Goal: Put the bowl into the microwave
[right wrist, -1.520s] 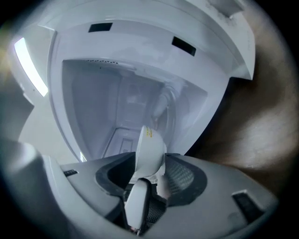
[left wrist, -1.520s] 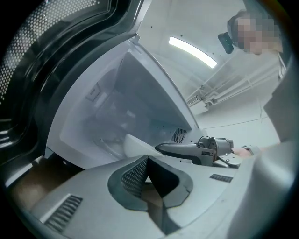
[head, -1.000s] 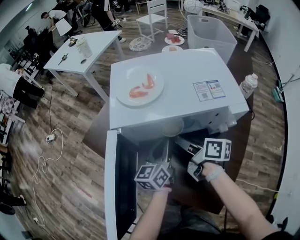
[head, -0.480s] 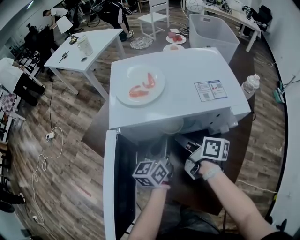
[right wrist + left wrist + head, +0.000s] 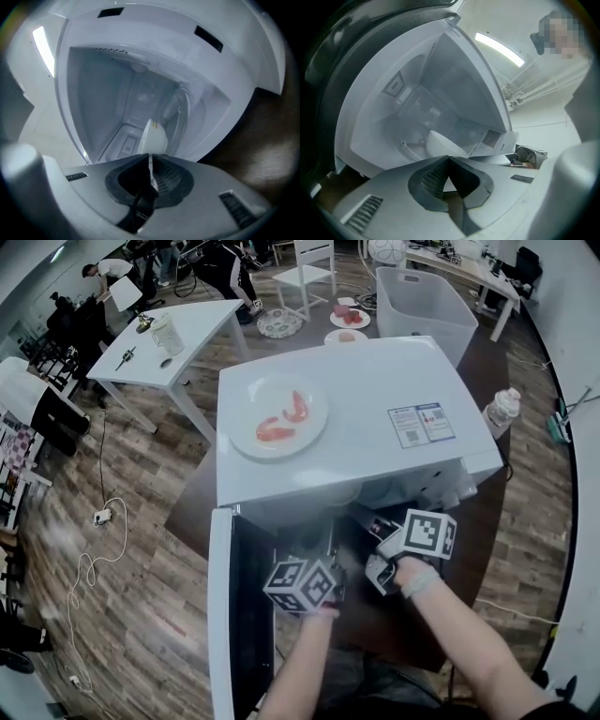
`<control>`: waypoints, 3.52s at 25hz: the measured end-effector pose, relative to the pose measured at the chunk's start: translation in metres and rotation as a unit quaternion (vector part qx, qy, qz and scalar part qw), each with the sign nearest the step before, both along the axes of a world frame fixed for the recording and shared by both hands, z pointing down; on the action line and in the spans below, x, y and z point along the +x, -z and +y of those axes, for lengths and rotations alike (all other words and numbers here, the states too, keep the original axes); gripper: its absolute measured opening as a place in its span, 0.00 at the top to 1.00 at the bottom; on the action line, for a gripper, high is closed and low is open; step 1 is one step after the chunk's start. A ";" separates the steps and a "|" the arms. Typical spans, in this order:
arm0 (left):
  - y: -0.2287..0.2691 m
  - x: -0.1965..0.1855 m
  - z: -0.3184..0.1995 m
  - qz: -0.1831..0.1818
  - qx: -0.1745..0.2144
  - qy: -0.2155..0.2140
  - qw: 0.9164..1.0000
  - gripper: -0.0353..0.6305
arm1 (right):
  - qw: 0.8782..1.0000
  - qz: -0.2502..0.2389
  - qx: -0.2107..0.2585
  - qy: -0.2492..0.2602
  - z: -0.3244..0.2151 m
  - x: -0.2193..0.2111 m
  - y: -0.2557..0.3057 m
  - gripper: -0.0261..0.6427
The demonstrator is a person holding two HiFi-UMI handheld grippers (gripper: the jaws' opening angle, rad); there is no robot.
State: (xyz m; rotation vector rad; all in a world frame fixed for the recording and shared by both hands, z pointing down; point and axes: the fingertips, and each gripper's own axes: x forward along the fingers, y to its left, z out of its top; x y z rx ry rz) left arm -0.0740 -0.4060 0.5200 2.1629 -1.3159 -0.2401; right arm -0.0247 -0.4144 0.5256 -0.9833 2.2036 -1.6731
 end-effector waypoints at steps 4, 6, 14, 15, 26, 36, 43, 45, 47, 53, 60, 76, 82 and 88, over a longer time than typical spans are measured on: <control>0.001 -0.002 -0.005 0.000 -0.002 -0.001 1.000 0.94 | 1.000 -0.011 -0.007 -0.008 -0.004 -0.002 0.000 0.92; 0.001 -0.003 -0.007 -0.001 -0.004 -0.002 1.000 0.94 | 1.000 -0.010 -0.006 -0.008 -0.006 -0.002 0.001 0.92; 0.000 -0.002 -0.012 -0.010 -0.009 -0.005 1.000 0.94 | 0.999 -0.012 -0.017 -0.025 -0.013 0.000 -0.002 0.92; 0.000 -0.001 -0.013 -0.011 -0.009 -0.006 1.000 0.94 | 0.999 -0.012 -0.018 -0.027 -0.014 0.000 -0.002 0.93; 0.000 -0.001 -0.019 -0.014 -0.017 -0.005 1.000 0.94 | 0.999 -0.017 -0.008 -0.033 -0.018 0.003 0.003 0.96; 0.000 0.001 -0.021 -0.008 -0.022 -0.004 1.000 0.94 | 1.000 -0.013 0.013 -0.014 -0.009 0.007 0.006 0.95; -0.002 0.004 -0.013 -0.011 -0.022 -0.011 1.000 0.94 | 0.997 -0.062 0.036 0.003 0.000 -0.003 0.017 0.96; -0.002 0.005 -0.010 -0.015 -0.017 -0.015 1.000 0.94 | 0.997 -0.064 0.042 0.013 0.003 -0.005 0.017 0.96; 0.000 0.006 -0.006 -0.022 -0.010 -0.019 1.000 0.94 | 0.996 -0.072 0.048 0.017 0.007 -0.008 0.020 0.96; 0.007 0.010 0.009 -0.038 0.008 -0.029 0.999 0.94 | 0.994 -0.080 0.067 0.025 0.020 -0.010 0.027 0.96; 0.011 0.018 0.034 -0.040 0.015 -0.036 0.998 0.94 | 0.969 0.123 0.194 0.096 0.047 -0.012 0.028 0.96; 0.027 0.037 0.111 -0.067 0.032 -0.056 0.996 0.94 | 0.948 0.203 0.227 0.092 0.122 0.007 0.039 0.96; 0.035 0.046 0.141 -0.067 0.037 -0.066 0.995 0.94 | 0.952 0.198 0.219 0.077 0.150 0.017 0.044 0.96; 0.039 0.050 0.172 -0.075 0.040 -0.074 0.994 0.94 | 0.953 0.197 0.220 0.068 0.180 0.021 0.048 0.96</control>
